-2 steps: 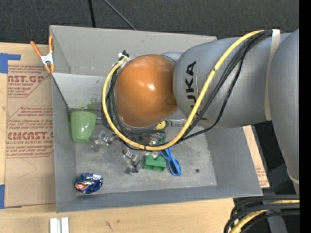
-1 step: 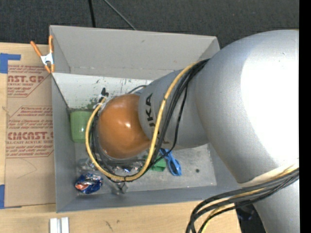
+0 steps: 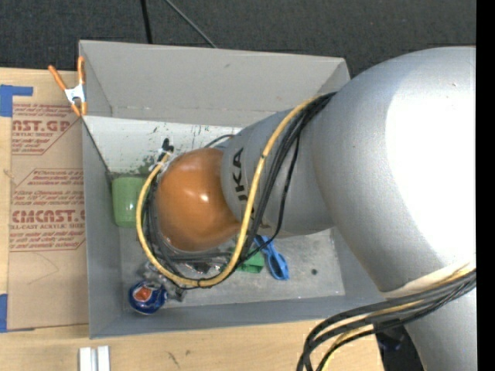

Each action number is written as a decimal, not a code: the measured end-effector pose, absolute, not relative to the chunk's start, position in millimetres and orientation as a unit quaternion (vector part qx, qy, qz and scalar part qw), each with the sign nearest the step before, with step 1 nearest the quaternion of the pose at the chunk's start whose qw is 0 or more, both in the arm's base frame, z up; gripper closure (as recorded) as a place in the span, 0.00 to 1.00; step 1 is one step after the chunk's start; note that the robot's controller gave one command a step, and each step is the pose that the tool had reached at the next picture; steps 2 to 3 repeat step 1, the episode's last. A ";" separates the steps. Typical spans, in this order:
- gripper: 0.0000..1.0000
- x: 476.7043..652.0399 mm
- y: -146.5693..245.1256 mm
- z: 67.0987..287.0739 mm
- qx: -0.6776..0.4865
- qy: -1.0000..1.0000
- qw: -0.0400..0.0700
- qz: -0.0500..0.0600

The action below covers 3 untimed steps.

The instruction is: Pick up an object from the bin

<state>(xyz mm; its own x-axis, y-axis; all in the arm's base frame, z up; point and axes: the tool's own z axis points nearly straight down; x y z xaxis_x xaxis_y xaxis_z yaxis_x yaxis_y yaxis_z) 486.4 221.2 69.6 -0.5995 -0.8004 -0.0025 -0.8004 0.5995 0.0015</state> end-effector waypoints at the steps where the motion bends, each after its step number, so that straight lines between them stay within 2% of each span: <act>1: 1.00 489.5 203.0 214.9 -0.456 0.890 0.005 0.000; 3: 1.00 489.5 203.0 214.9 -0.456 0.890 0.005 0.000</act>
Offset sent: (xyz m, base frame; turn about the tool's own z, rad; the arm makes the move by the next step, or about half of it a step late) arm 0.0012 -0.0191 0.1407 -0.0207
